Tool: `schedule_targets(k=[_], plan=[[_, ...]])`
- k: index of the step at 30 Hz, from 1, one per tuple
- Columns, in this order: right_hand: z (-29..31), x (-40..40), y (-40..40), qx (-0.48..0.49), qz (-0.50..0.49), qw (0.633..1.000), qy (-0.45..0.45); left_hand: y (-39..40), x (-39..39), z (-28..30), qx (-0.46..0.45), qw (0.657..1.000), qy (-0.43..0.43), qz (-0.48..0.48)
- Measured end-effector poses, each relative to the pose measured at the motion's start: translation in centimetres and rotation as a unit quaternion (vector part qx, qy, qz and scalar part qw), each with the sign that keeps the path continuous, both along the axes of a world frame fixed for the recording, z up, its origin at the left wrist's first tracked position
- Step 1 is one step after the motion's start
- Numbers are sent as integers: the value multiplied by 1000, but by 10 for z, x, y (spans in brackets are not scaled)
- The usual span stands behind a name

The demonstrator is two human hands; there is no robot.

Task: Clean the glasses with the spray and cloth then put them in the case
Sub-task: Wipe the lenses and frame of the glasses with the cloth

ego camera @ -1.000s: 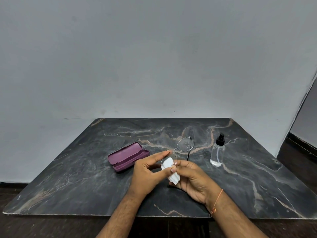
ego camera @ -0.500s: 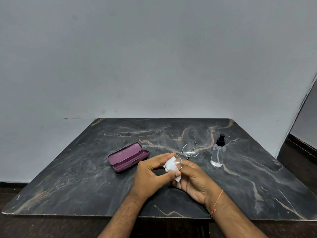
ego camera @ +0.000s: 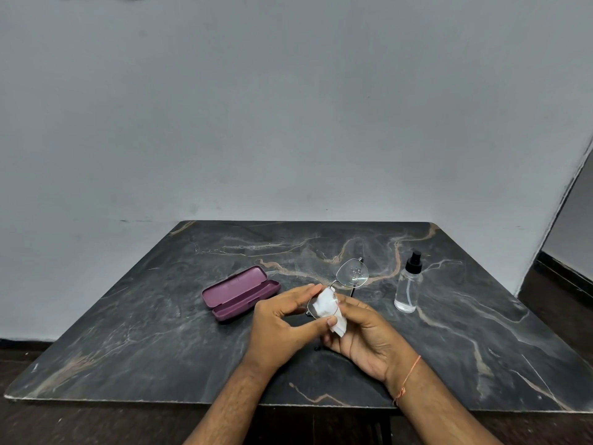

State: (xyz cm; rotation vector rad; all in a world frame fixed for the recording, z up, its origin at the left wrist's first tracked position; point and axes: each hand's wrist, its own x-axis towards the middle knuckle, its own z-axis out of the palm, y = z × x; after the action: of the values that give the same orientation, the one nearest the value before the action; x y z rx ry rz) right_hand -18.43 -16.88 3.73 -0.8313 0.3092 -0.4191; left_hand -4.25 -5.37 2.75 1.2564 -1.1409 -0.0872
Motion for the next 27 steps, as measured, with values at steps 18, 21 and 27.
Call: schedule_targets(k=[18,21,27], plan=[[3,-4,4,-59,7,998,14,3,5,-1,22,999,36,-29],[2,-2,3,-79,18,997,19,3,5,-1,28,998,40,-35],[0,0,2,-94,33,994,41,3,1,1,37,998,33,-43]])
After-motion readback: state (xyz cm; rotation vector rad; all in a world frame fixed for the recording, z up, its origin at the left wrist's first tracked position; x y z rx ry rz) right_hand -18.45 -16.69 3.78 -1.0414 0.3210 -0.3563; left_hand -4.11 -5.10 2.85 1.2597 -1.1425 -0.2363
